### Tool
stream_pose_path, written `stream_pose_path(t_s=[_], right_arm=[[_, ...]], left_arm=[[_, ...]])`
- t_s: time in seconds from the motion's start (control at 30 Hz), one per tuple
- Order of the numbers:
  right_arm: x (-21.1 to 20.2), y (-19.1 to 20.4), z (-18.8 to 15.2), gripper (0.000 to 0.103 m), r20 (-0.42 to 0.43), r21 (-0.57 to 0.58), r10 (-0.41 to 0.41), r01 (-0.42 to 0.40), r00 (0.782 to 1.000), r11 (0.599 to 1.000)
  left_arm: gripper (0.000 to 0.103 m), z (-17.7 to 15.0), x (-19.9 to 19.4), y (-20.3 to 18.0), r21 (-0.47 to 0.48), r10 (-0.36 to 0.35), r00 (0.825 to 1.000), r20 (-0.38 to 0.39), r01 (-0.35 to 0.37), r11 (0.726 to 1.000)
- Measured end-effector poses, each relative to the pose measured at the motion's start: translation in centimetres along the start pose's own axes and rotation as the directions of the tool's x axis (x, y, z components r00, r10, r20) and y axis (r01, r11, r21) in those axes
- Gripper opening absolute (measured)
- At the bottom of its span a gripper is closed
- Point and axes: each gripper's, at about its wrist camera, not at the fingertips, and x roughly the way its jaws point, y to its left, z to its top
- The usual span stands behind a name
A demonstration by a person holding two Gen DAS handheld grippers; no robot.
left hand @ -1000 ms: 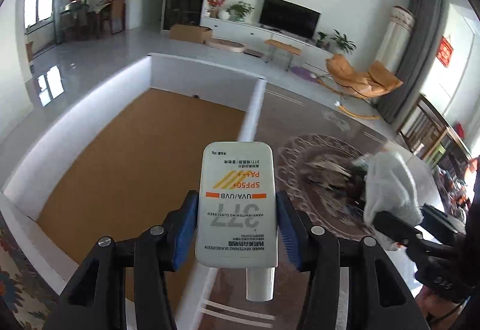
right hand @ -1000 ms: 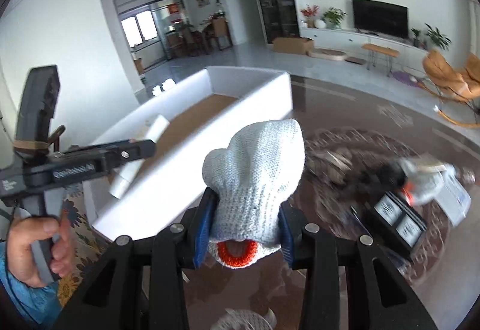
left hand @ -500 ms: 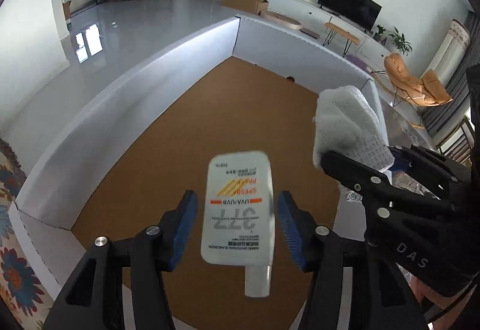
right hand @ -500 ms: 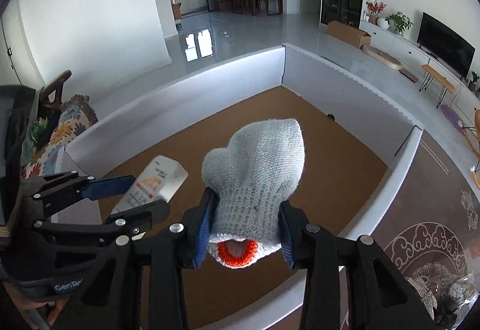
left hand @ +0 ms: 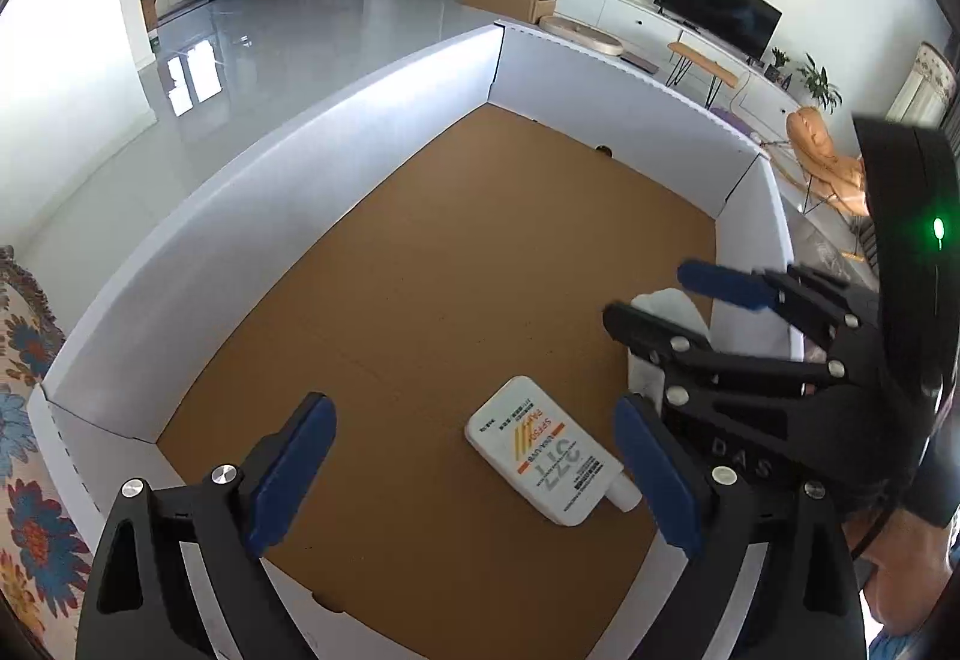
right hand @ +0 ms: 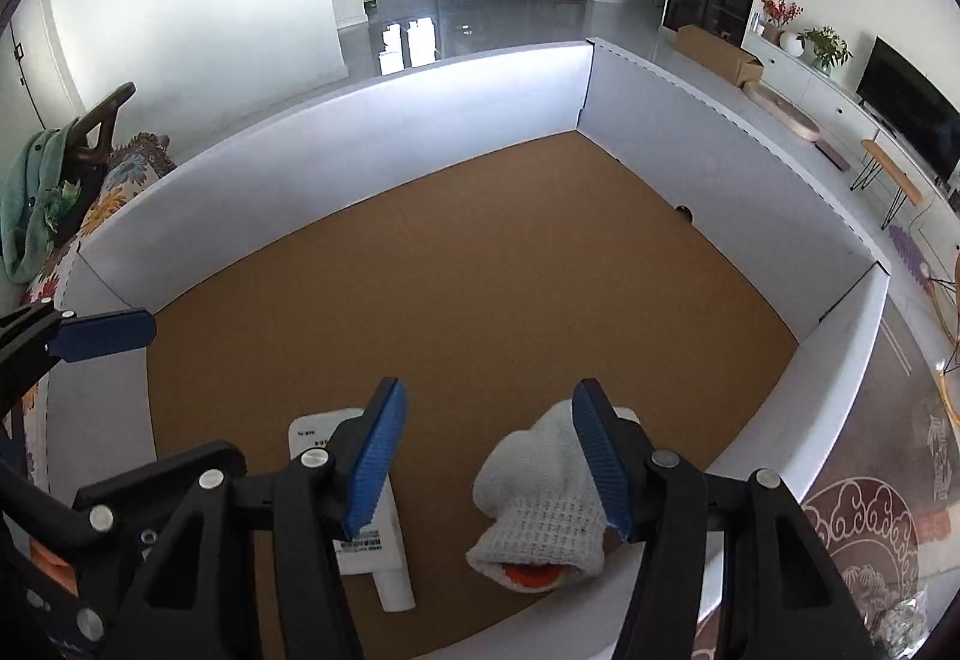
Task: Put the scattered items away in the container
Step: 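Open the left gripper to drop the sunscreen while the right gripper drops the glove into the container, then move both grippers back over the table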
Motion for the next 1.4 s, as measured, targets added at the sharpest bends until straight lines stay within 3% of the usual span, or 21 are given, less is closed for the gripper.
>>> stream_pose_path(t_s=[0.2, 0.37, 0.5, 0.67, 0.77, 0.8, 0.87, 1.0, 1.13, 1.27, 1.4], right_arm=[[1.7, 1.4, 1.8, 0.059, 0.024, -0.068, -0.081, 0.083, 0.996, 0.994], [1.6, 0.9, 1.9, 0.059, 0.035, -0.015, -0.093, 0.094, 0.995, 0.995], [0.9, 0.6, 1.1, 0.059, 0.056, -0.005, -0.104, 0.104, 0.993, 0.995], [0.1, 0.3, 0.7, 0.059, 0.080, 0.015, -0.090, 0.089, 0.993, 0.996], [-2.1, -0.6, -0.7, 0.059, 0.165, 0.081, -0.029, 0.016, 0.986, 0.997], [-3.1, -1.0, -1.3, 0.059, 0.195, 0.106, -0.036, 0.016, 0.980, 0.994], [-5.7, -2.1, -2.8, 0.059, 0.268, 0.171, -0.050, 0.003, 0.962, 0.985], [-12.3, -4.9, -8.7, 0.060, 0.365, 0.314, -0.083, -0.039, 0.927, 0.949], [-18.7, -7.7, -18.0, 0.060, 0.381, 0.409, -0.171, 0.000, 0.909, 0.912], [-23.7, -10.8, -28.7, 0.060, 0.281, 0.527, -0.343, 0.154, 0.896, 0.836], [-26.4, -15.9, -38.8, 0.060, 0.099, 0.662, -0.455, 0.283, 0.885, 0.694]], left_arm=[[0.094, -0.3, -0.6, -0.1, 0.013, 0.034, 0.999, 0.034, -0.034, 0.999], [0.094, 0.2, 0.0, 1.3, -0.042, -0.039, 0.999, 0.006, 0.039, 0.998], [0.094, 0.7, 0.6, 2.1, -0.085, -0.047, 0.999, -0.022, 0.045, 0.995], [0.094, 0.5, 0.2, 2.0, -0.075, -0.029, 1.000, 0.007, 0.029, 0.997], [0.098, 0.2, -0.3, 1.7, -0.066, -0.015, 0.999, 0.030, 0.017, 0.998], [0.103, 0.2, -0.5, 1.8, -0.059, -0.009, 0.999, 0.046, 0.012, 0.998], [0.103, -0.2, -1.4, 1.7, -0.058, 0.007, 0.996, 0.090, -0.002, 0.998], [0.103, -1.7, -4.4, 0.1, -0.076, -0.074, 0.984, 0.162, 0.087, 0.993], [0.103, -3.6, -8.3, -5.2, 0.038, -0.155, 0.962, 0.223, 0.151, 0.988], [0.103, -6.8, -9.8, -13.1, 0.196, -0.270, 0.946, 0.178, 0.235, 0.952], [0.103, -11.9, -6.5, -20.9, 0.297, -0.309, 0.950, 0.049, 0.282, 0.912]])
